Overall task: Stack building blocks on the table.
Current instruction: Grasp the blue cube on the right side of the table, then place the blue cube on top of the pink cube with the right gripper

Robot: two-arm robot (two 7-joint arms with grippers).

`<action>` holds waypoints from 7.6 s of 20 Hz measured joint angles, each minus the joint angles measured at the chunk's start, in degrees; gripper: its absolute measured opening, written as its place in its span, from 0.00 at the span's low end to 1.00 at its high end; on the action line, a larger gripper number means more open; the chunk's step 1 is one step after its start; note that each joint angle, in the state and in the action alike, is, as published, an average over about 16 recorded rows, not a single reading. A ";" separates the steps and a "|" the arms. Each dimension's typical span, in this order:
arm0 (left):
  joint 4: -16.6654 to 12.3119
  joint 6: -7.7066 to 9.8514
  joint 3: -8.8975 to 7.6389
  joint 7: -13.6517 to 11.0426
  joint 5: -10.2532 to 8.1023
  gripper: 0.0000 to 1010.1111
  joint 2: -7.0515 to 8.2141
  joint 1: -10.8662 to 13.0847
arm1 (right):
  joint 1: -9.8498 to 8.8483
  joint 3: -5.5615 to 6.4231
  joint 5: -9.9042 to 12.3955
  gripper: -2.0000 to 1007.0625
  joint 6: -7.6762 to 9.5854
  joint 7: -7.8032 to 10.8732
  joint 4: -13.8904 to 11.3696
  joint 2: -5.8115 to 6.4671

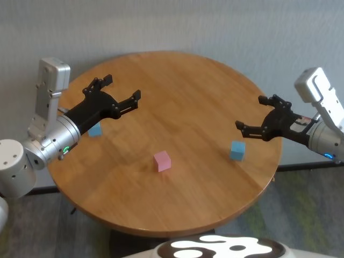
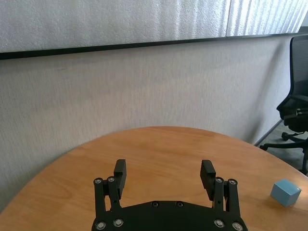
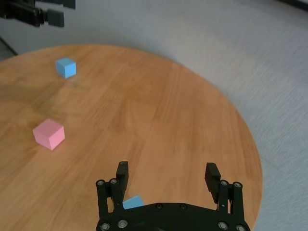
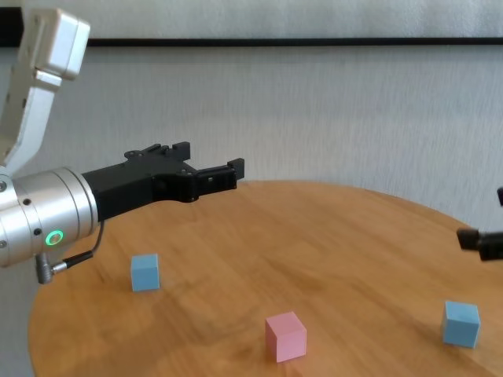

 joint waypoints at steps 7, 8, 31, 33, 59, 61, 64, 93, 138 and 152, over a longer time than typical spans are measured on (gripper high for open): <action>0.00 0.08 0.05 -0.05 0.00 0.99 0.03 -0.04 | 3.26 -2.89 -3.06 1.00 4.17 3.88 2.18 -0.46; 0.00 0.09 0.06 -0.05 0.00 0.99 0.03 -0.04 | 3.65 -3.23 -3.58 1.00 4.42 4.26 2.62 -0.62; 0.00 0.20 0.13 -0.08 0.00 0.99 0.07 -0.11 | 6.84 -5.71 -8.31 1.00 6.31 11.56 9.38 -3.89; 0.00 0.20 0.14 -0.08 0.00 0.99 0.07 -0.11 | 6.79 -5.59 -8.38 1.00 6.63 11.83 9.64 -4.11; 0.01 0.20 0.14 -0.08 0.00 0.99 0.07 -0.11 | 7.97 -4.43 -11.41 1.00 8.25 13.83 14.56 -7.12; 0.01 0.20 0.14 -0.08 0.00 0.99 0.07 -0.11 | 8.15 -4.40 -11.61 1.00 8.34 13.85 14.92 -7.38; 0.00 0.20 0.14 -0.08 0.00 0.99 0.07 -0.11 | 8.34 -4.36 -11.84 1.00 8.44 13.84 15.30 -7.67; 0.01 0.20 0.14 -0.08 0.01 0.99 0.07 -0.11 | 8.49 -4.33 -12.01 0.53 8.43 13.82 15.52 -7.83; -2.15 2.17 -2.73 4.65 3.19 0.99 -0.94 2.01 | 3.05 -1.94 -7.42 0.36 16.81 8.62 2.71 -9.92; -2.08 2.23 -2.88 4.71 3.29 0.99 -1.06 2.01 | 2.09 -3.51 -6.79 0.36 32.95 0.25 -6.82 -17.11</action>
